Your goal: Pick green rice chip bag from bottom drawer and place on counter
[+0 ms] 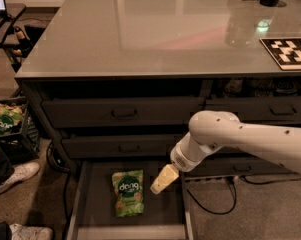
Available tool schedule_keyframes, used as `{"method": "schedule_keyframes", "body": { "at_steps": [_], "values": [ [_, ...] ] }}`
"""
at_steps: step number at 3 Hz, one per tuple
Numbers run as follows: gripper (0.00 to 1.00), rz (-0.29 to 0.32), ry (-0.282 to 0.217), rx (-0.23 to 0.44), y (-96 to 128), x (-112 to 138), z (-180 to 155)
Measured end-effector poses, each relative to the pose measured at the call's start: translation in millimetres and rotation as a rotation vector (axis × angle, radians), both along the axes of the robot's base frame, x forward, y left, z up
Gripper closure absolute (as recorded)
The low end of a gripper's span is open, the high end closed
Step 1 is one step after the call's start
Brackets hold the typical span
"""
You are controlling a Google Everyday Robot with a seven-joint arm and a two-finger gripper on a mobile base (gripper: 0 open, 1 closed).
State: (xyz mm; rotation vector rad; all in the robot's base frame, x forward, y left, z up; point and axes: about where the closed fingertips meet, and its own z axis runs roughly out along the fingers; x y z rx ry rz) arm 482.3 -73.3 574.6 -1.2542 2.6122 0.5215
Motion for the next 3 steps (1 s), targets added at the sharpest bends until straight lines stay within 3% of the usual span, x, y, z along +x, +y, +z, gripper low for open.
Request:
{"method": "schedule_keyframes", "body": {
  "at_steps": [1, 3],
  "values": [
    [0.0, -0.122, -0.001, 0.026, 15.9, 22.8, -52.4],
    [0.0, -0.153, -0.015, 0.045, 20.5, 30.0, -53.6]
  ]
}}
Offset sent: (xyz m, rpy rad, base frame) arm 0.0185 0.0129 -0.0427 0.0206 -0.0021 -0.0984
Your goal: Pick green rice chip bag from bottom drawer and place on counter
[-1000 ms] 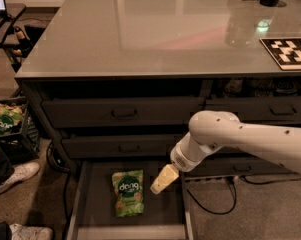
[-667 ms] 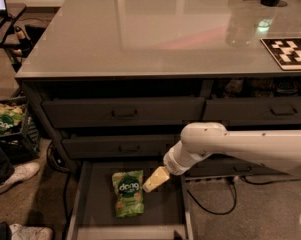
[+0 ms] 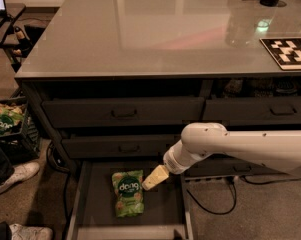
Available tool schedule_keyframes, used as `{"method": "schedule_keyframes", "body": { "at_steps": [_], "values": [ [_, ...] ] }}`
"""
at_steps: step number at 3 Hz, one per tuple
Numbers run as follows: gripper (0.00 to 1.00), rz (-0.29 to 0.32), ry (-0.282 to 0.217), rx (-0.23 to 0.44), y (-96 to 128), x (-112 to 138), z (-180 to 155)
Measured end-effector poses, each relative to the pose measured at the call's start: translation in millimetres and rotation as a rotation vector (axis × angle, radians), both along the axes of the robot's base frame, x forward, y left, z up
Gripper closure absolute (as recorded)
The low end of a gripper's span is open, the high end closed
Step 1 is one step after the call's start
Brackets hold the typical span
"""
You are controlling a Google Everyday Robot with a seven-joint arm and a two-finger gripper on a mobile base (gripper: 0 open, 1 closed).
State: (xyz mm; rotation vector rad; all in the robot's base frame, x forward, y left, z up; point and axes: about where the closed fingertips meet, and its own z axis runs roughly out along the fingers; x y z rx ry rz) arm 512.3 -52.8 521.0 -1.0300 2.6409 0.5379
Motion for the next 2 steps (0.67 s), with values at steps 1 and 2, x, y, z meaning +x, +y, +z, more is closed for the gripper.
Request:
{"method": "schedule_keyframes", "body": {
  "at_steps": [1, 2],
  "values": [
    [0.0, -0.029, 0.001, 0.023, 14, 1, -28],
    [0.0, -0.106, 0.02, 0.056, 36, 9, -90]
  ]
}}
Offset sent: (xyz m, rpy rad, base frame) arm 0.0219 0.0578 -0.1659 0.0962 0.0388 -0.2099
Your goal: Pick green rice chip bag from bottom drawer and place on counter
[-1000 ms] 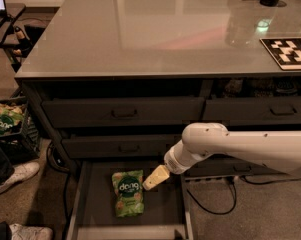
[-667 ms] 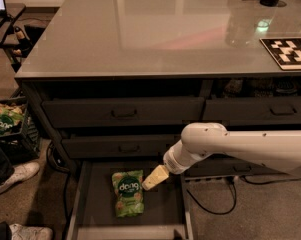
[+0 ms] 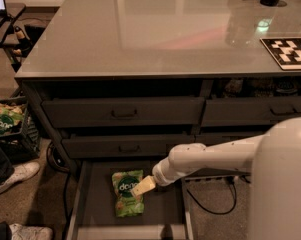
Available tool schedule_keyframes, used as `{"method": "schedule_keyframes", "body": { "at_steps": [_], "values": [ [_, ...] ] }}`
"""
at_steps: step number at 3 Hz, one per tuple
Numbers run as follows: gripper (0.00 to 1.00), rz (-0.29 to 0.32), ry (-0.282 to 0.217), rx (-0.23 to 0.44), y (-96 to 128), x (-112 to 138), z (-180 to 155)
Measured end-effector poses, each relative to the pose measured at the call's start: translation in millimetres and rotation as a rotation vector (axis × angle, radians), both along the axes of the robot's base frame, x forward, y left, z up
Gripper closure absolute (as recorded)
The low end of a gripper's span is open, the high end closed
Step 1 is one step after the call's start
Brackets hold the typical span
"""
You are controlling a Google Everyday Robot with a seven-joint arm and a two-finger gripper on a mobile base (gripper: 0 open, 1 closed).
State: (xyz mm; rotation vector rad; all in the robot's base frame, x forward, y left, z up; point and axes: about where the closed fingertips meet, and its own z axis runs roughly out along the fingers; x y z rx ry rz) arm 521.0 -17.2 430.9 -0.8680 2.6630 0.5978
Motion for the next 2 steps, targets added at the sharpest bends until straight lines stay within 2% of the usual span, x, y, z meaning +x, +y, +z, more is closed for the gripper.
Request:
{"method": "schedule_keyframes", "body": {
  "at_steps": [1, 2],
  "values": [
    [0.0, -0.054, 0.066, 0.041, 9, -9, -54],
    [0.0, -0.053, 0.091, 0.043, 11, -18, -67]
  ]
}}
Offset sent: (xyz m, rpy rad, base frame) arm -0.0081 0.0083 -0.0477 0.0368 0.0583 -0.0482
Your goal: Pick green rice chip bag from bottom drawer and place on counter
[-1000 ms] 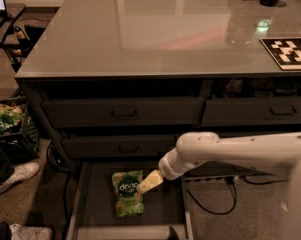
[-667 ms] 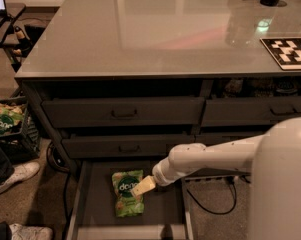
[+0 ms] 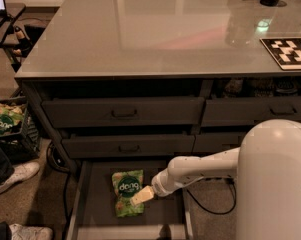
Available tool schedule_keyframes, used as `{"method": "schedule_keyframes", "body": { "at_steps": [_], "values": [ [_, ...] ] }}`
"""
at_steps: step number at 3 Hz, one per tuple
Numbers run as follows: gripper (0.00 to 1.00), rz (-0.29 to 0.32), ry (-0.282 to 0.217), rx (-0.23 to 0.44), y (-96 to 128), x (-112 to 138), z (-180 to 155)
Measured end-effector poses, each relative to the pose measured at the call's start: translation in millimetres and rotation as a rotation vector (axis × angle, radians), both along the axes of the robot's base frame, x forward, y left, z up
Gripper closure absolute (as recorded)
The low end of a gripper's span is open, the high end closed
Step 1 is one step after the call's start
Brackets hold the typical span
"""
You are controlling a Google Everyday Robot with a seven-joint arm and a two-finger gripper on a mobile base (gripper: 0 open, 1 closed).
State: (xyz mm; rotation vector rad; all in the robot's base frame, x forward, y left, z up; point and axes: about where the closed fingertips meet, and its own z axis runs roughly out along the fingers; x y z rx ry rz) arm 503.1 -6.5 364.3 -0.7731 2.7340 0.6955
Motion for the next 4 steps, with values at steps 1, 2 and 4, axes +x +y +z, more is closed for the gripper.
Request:
{"method": "schedule_keyframes", "body": {
  "at_steps": [1, 2, 4],
  "values": [
    [0.0, -0.008, -0.003, 0.027, 16, 0, -16],
    [0.0, -0.048, -0.005, 0.059, 40, 16, -57],
    [0.0, -0.131, 0.021, 0.09, 69, 39, -131]
  ]
}}
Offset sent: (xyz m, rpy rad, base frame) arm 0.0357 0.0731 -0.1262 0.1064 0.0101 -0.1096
